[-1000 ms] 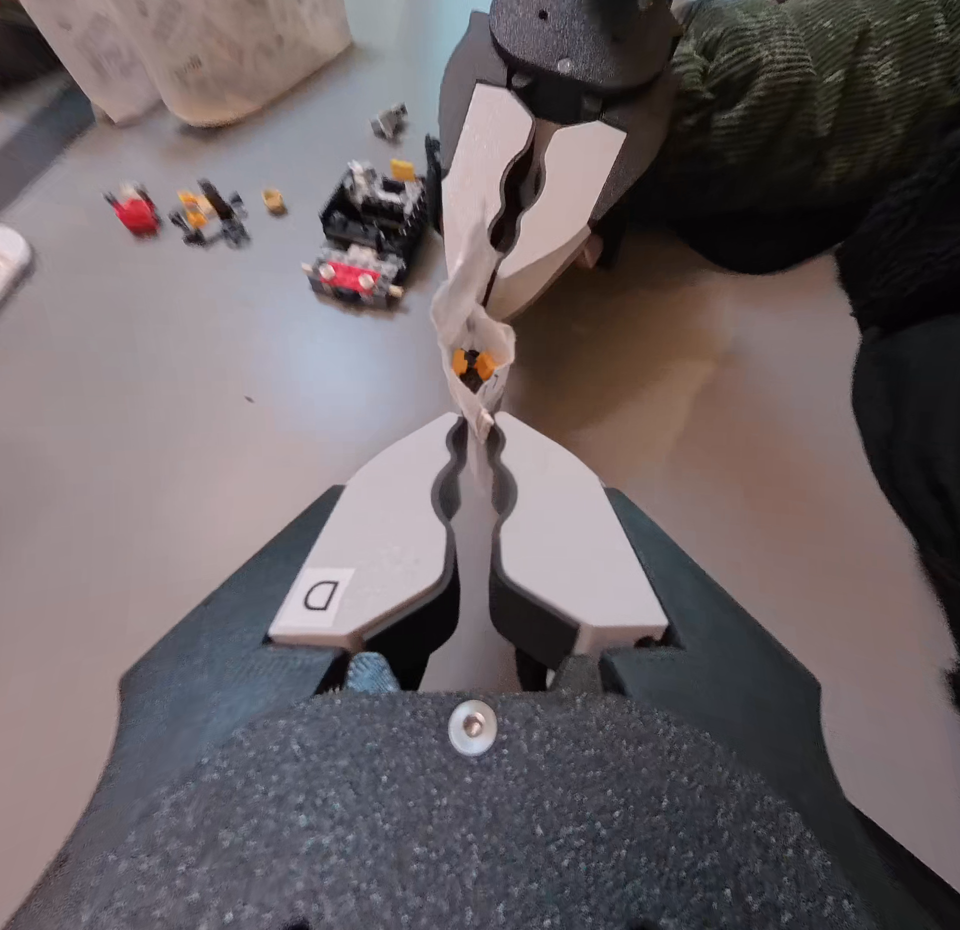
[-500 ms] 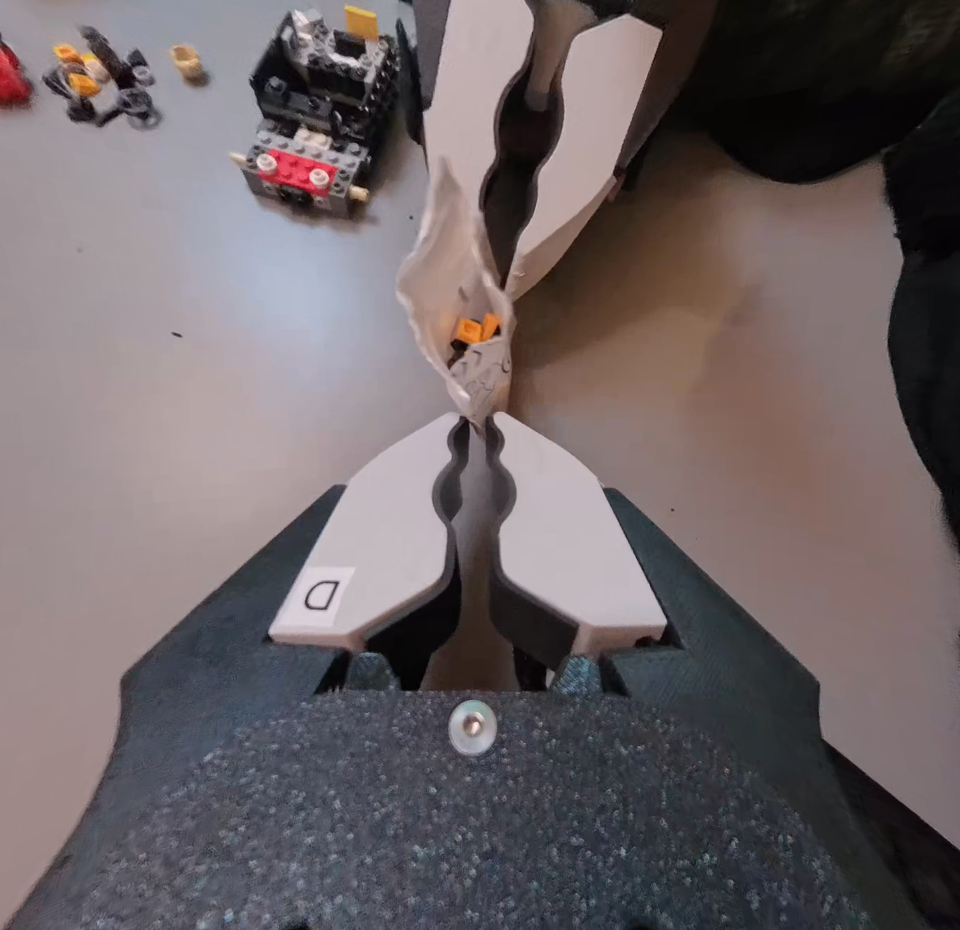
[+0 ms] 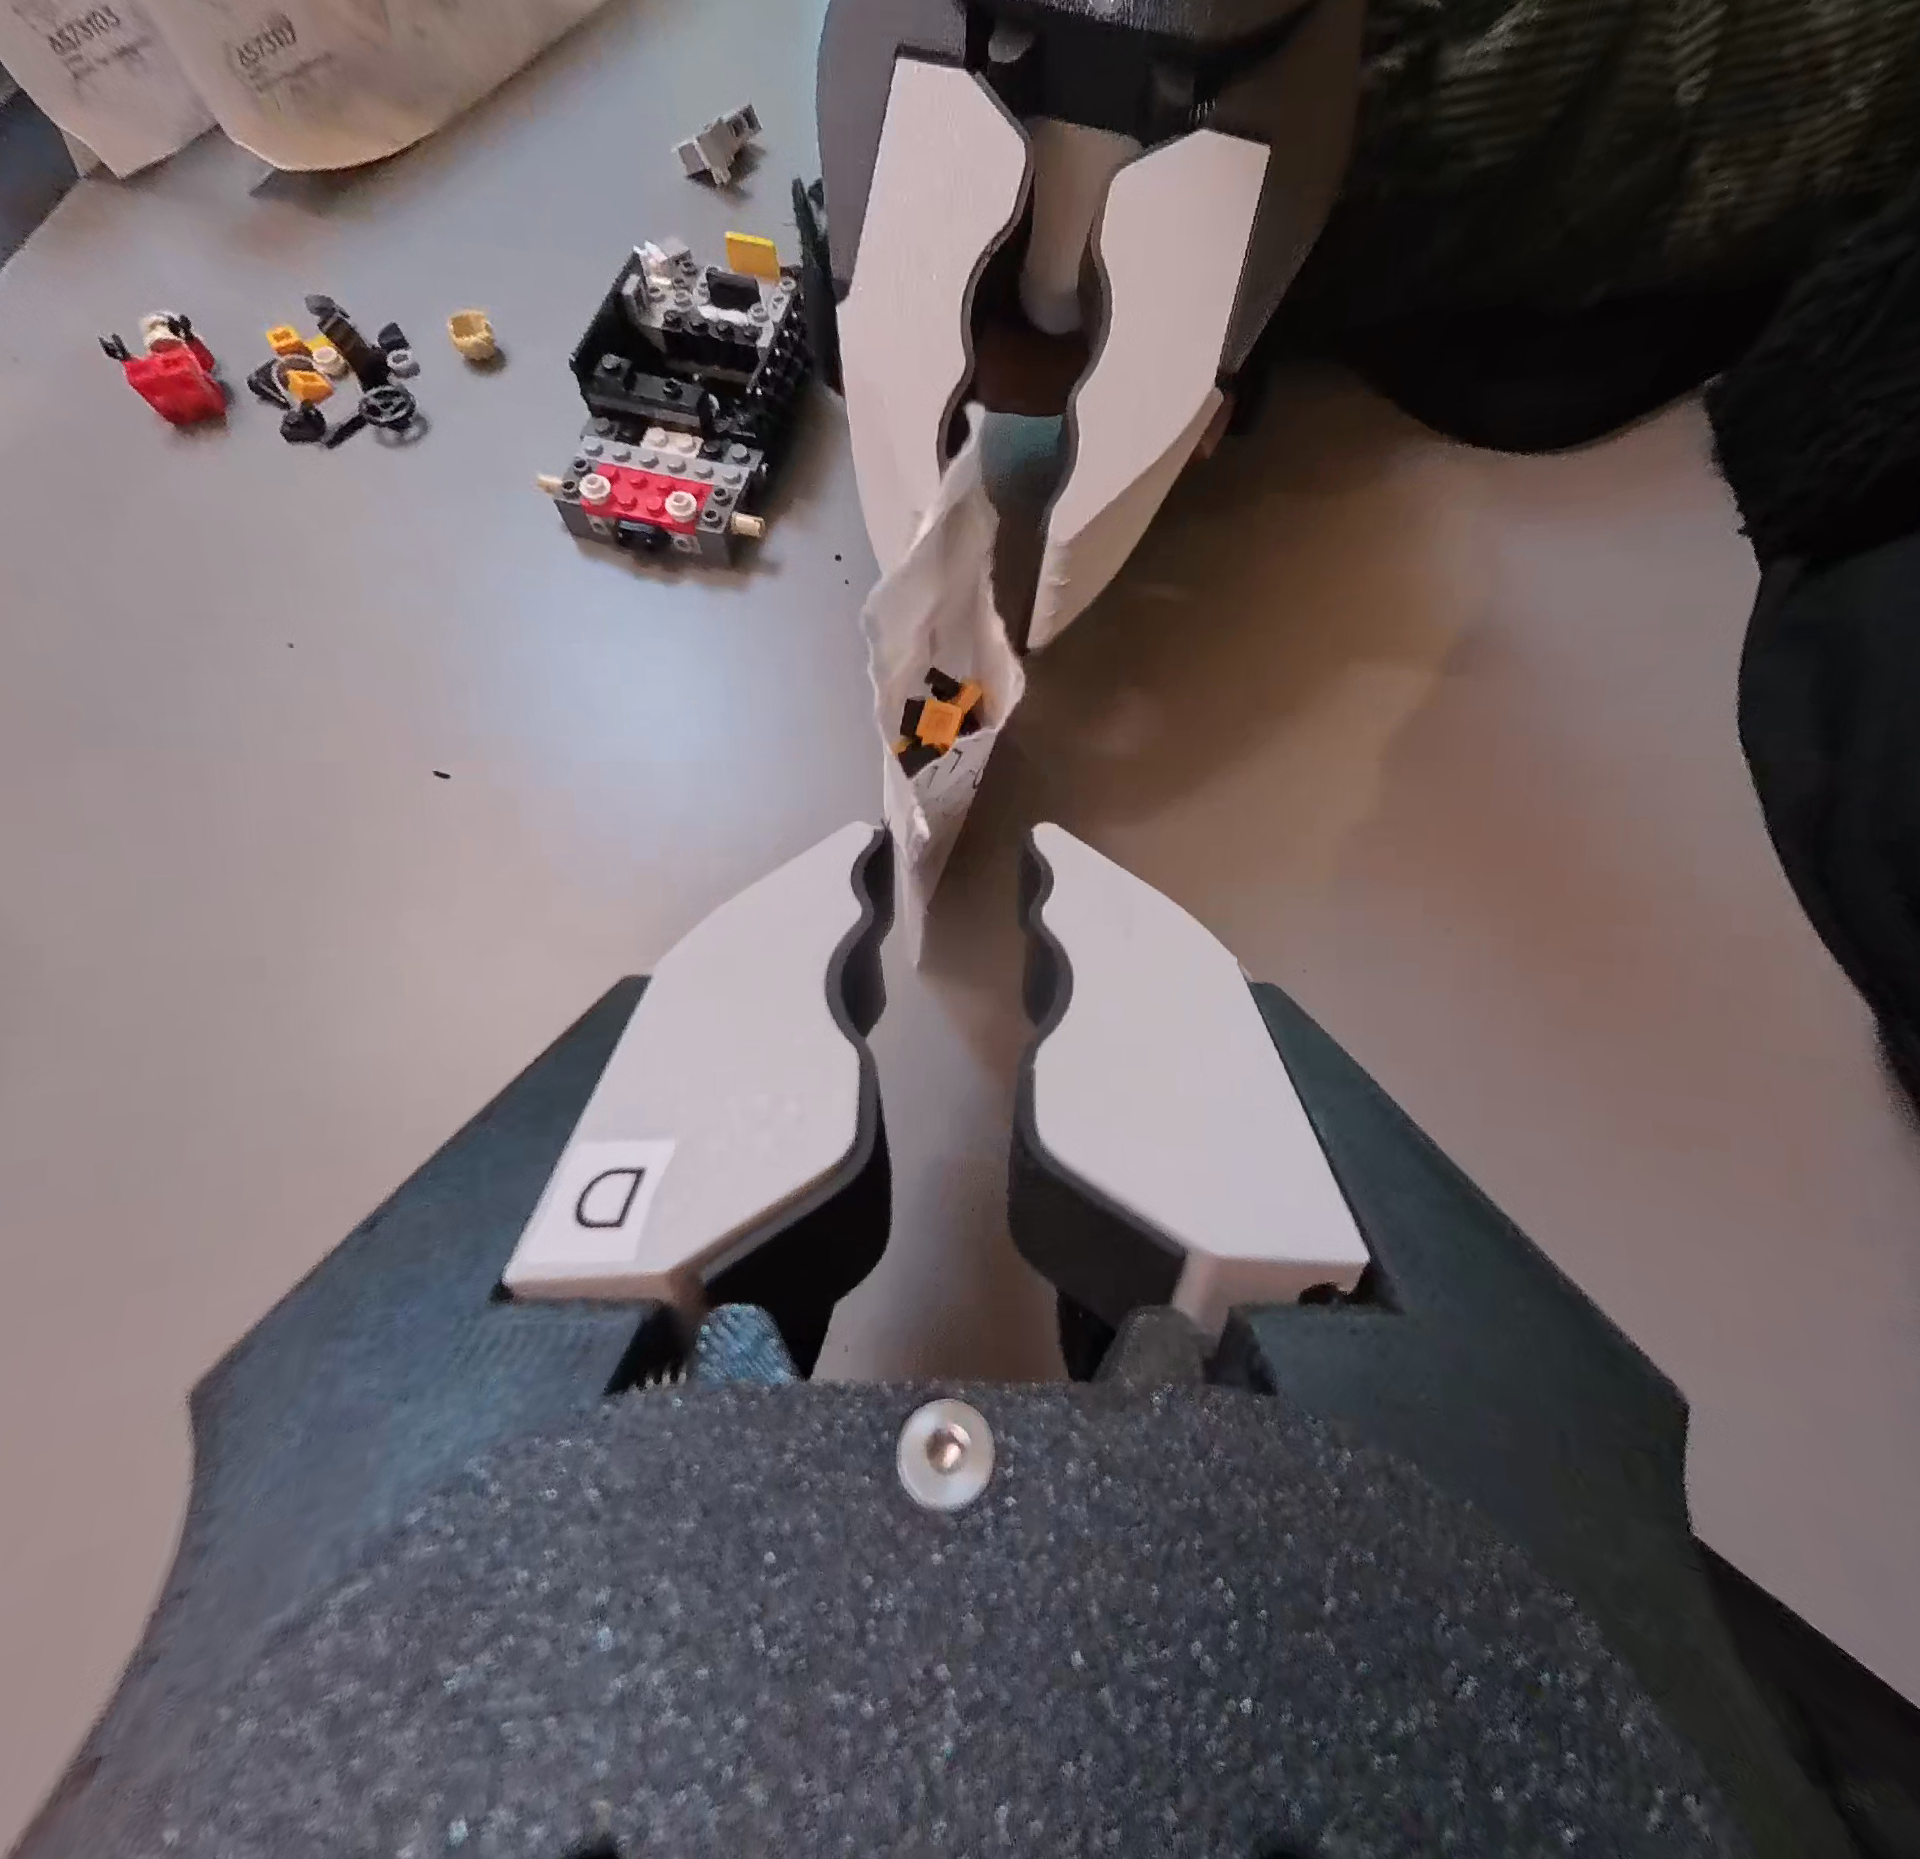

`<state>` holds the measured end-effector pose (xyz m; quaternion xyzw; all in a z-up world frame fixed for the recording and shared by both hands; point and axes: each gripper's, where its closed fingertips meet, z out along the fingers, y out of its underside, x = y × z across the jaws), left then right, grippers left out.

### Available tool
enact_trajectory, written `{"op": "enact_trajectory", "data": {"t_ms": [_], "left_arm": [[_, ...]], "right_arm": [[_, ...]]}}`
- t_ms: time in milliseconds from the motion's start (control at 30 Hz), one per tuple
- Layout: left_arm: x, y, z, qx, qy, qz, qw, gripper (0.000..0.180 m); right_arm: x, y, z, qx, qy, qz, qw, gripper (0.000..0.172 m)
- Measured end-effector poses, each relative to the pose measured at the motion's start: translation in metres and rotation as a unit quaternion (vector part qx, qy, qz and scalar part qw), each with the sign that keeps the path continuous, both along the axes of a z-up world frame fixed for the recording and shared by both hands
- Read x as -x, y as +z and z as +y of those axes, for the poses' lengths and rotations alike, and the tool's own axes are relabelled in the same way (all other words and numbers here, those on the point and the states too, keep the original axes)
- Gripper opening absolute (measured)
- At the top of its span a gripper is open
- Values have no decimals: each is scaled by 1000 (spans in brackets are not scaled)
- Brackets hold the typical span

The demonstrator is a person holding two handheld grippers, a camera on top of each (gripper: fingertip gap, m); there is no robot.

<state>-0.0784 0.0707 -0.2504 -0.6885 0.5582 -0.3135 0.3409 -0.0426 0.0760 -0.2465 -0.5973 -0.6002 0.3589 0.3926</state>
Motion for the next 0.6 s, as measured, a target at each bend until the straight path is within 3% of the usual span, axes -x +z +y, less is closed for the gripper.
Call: {"op": "enact_trajectory", "data": {"t_ms": [67,133,167,333,367,467,600], "left_arm": [[0,-4,2,-1,5,10,1000,21],[-1,-6,7,-8,18,17,1000,2],[-1,-5,7,-10,19,17,1000,0],[-3,26,-2,-13,-2,-50,999,0],[-3,28,-3,-16,-3,-56,998,2],[-2,22,0,-7,8,-47,999,31],[-5,5,-2,-2,-2,-10,1000,32]], "right_arm": [[1,-4,0,1,-1,-9,1000,19],[1,-6,0,-2,-1,-13,1000,6],[1,-5,0,-8,-1,-12,1000,3],[0,23,-3,2,6,49,999,1],[0,24,-4,4,7,54,999,3],[1,15,-2,4,1,30,1000,17],[2,1,-1,8,-3,0,1000,22]]}}
